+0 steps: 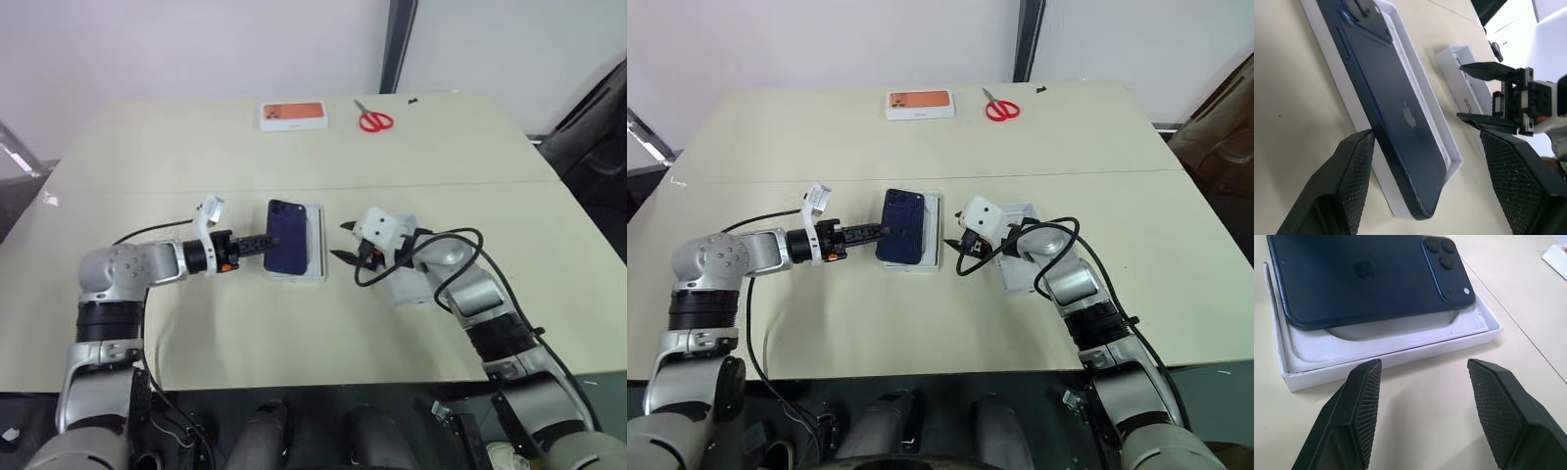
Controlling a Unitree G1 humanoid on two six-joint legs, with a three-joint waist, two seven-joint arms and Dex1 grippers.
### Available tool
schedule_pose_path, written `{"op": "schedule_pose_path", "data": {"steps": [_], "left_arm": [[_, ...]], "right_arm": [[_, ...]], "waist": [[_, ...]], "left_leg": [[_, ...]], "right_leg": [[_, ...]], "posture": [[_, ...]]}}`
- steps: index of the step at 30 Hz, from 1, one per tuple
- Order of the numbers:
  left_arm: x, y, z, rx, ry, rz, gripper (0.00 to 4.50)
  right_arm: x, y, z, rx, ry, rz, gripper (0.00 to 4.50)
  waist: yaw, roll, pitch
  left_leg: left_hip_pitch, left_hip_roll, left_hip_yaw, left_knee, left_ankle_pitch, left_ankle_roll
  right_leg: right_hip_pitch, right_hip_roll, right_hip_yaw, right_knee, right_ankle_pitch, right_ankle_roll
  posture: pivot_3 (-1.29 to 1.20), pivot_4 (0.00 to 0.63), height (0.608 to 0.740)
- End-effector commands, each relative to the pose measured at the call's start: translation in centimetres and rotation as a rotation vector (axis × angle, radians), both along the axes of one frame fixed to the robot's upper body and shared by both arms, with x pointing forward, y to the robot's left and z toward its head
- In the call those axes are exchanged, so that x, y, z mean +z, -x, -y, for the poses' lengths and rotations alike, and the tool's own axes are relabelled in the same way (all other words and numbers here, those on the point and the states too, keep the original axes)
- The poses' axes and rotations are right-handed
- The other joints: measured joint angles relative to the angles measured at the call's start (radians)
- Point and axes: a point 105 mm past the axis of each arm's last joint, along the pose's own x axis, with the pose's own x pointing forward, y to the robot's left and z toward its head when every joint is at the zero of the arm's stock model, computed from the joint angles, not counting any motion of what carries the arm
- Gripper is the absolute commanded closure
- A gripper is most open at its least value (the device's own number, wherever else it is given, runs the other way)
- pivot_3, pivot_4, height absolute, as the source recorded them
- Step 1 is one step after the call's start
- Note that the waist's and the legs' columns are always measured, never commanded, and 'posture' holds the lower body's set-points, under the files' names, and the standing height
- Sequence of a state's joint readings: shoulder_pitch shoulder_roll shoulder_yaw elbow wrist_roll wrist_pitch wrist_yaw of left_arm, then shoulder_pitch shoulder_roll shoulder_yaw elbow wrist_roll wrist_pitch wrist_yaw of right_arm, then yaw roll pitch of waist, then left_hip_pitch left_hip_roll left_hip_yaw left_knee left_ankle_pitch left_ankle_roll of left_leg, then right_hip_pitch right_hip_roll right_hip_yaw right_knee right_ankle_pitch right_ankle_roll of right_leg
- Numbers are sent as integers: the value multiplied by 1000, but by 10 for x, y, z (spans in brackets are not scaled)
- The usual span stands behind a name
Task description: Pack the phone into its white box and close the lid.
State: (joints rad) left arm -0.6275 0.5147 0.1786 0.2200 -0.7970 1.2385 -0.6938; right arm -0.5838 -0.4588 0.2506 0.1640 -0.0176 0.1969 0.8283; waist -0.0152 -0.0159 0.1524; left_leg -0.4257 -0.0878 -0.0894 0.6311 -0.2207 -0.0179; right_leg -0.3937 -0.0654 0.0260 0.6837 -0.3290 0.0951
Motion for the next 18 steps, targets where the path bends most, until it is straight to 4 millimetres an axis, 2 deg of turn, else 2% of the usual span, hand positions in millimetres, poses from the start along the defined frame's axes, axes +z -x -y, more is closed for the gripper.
{"op": "schedule_pose_path", "data": {"steps": [1,5,8,10,13,18], "left_arm": [[9,4,8,-47,8,30,897],[14,1,18,-60,-9,61,897],[21,-7,17,-24,-34,52,897],[27,-4,19,-43,-7,44,897],[14,-3,8,-15,-72,19,897],[10,-3,1,8,-101,-3,897]], "right_arm": [[13,-3,0,-1,-16,50,1549],[12,-3,-1,-1,-16,52,1549],[12,-3,0,-1,-17,53,1549],[13,-3,-1,-1,-18,54,1549],[13,-3,-1,-2,-19,56,1549],[10,-2,-1,-2,-17,52,1549]], "waist": [[0,0,0],[-1,0,0],[0,0,0],[-1,0,0],[-7,0,0],[-6,0,0]], "left_leg": [[0,0,0,0,0,0],[0,0,0,0,0,0],[0,0,0,0,0,0],[0,0,0,0,0,0],[0,0,0,0,0,0],[0,1,0,-1,0,0]], "right_leg": [[0,0,0,0,0,0],[0,0,0,0,0,0],[0,0,0,0,0,0],[0,0,0,0,0,0],[0,0,0,0,0,0],[-1,1,0,1,0,0]], "posture": [[0,150,734],[0,150,734],[0,150,734],[0,150,734],[0,150,734],[0,150,734]]}}
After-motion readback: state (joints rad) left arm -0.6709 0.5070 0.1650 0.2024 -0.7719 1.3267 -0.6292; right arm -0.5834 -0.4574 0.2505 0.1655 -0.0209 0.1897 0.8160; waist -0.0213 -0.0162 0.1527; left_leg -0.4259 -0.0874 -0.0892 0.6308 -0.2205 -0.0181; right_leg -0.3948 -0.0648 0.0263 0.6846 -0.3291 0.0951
